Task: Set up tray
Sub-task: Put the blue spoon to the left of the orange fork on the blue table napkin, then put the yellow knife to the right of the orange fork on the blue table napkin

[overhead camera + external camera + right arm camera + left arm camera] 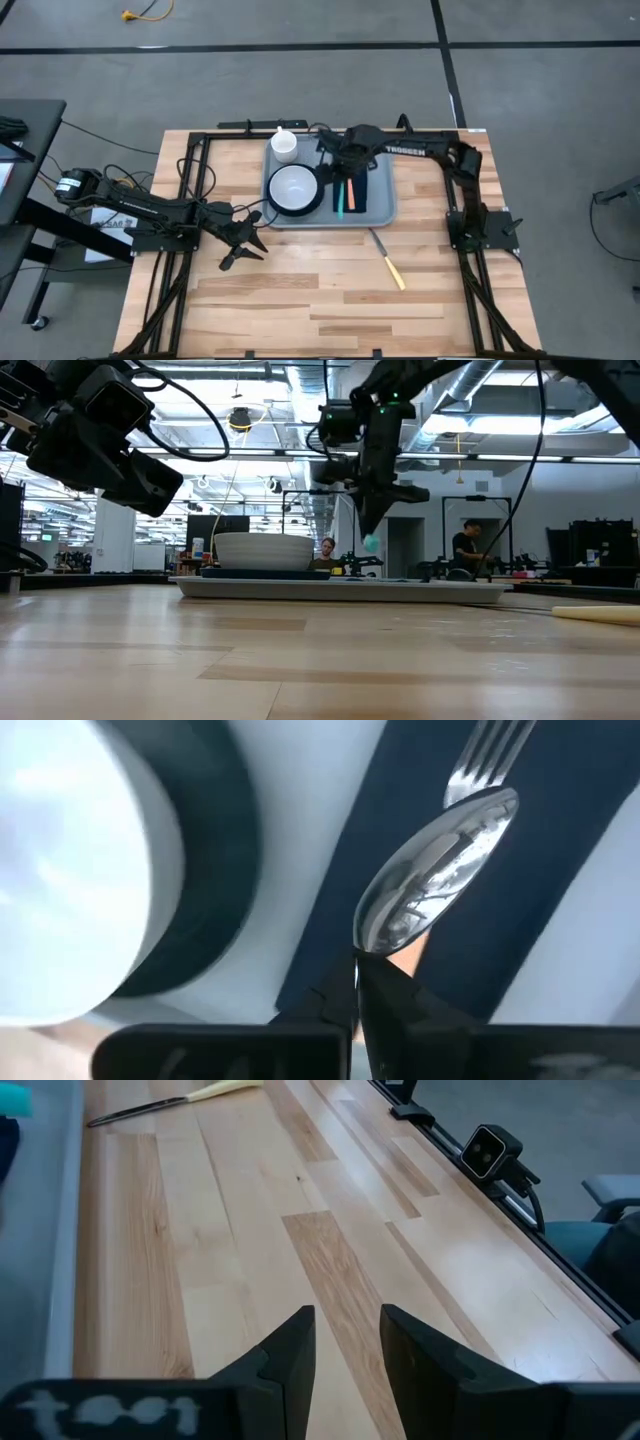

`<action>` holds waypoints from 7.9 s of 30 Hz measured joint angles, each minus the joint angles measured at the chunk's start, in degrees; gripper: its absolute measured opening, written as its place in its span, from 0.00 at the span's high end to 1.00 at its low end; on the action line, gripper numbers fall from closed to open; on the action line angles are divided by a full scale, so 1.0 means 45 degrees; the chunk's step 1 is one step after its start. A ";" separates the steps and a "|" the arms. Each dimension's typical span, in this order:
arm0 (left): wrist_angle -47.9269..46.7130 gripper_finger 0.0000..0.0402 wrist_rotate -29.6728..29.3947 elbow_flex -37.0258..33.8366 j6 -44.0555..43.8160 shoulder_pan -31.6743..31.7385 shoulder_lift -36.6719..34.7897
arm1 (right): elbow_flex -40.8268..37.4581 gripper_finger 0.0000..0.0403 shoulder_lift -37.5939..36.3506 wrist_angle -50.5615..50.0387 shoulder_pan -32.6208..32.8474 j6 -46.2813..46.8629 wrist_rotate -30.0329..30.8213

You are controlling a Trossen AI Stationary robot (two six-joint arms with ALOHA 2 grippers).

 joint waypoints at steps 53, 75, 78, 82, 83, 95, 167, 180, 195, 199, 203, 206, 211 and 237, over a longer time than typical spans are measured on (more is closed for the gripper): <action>0.2181 0.74 0.1554 0.0000 -0.1593 0.0000 0.0000 | 0.2274 1.00 -0.1203 -0.6171 -0.1291 -0.4872 0.2282; 0.2205 0.74 0.1485 0.0000 -0.2122 -0.0010 0.0000 | -0.5609 1.00 -0.4287 0.5229 -0.1764 -0.2715 0.0143; 0.2194 0.74 0.1486 0.0000 -0.2078 -0.0010 0.0000 | -0.3420 1.00 -0.2686 0.3124 -0.1769 -0.3146 0.0154; 0.2171 0.74 0.1486 0.0000 -0.2040 -0.0010 0.0000 | -0.1219 1.00 -0.0950 0.1547 -0.1774 -0.3518 0.0116; 0.2168 0.74 0.1489 0.0000 -0.2035 -0.0010 0.0000 | -0.0865 1.00 -0.0565 0.1385 -0.1774 -0.3584 0.0025; 0.2032 0.74 0.1545 0.0000 -0.1761 -0.0010 -0.0002 | 0.0057 1.00 0.1277 0.1134 -0.1769 -0.3925 -0.0743; 0.2064 0.74 0.1549 0.0000 -0.1729 -0.0015 -0.0005 | -0.0580 1.00 0.1273 0.1684 -0.1609 -0.3295 0.0573; 0.2082 0.74 0.1557 0.0000 -0.1735 -0.0015 -0.0005 | -0.0526 1.00 0.2089 0.2210 -0.1604 -0.3472 0.0831; 0.2166 0.74 0.1666 -0.0005 -0.1948 -0.0015 -0.0005 | -0.0536 0.99 0.2025 0.2068 -0.1674 -0.3551 0.0541; 0.2161 0.74 0.1661 -0.0005 -0.1948 -0.0010 -0.0005 | -0.0541 0.97 0.2025 0.2085 -0.1653 -0.3475 0.0505; 0.2157 0.74 0.1658 -0.0005 -0.1948 -0.0012 -0.0005 | -0.0541 0.92 0.2025 0.2144 -0.1571 -0.3454 0.0471; 0.2157 0.74 0.1656 -0.0005 -0.1948 -0.0015 -0.0005 | -0.0541 0.89 0.2025 0.2178 -0.1487 -0.3449 0.0471; 0.2157 0.74 0.1656 -0.0005 -0.1948 -0.0011 -0.0005 | -0.0541 0.84 0.2021 0.2173 -0.1492 -0.3298 0.0471; 0.2113 0.74 0.1238 -0.0005 -0.2001 -0.0011 -0.0005 | 0.1229 0.82 -0.0884 -0.3118 -0.0587 -0.5627 0.1974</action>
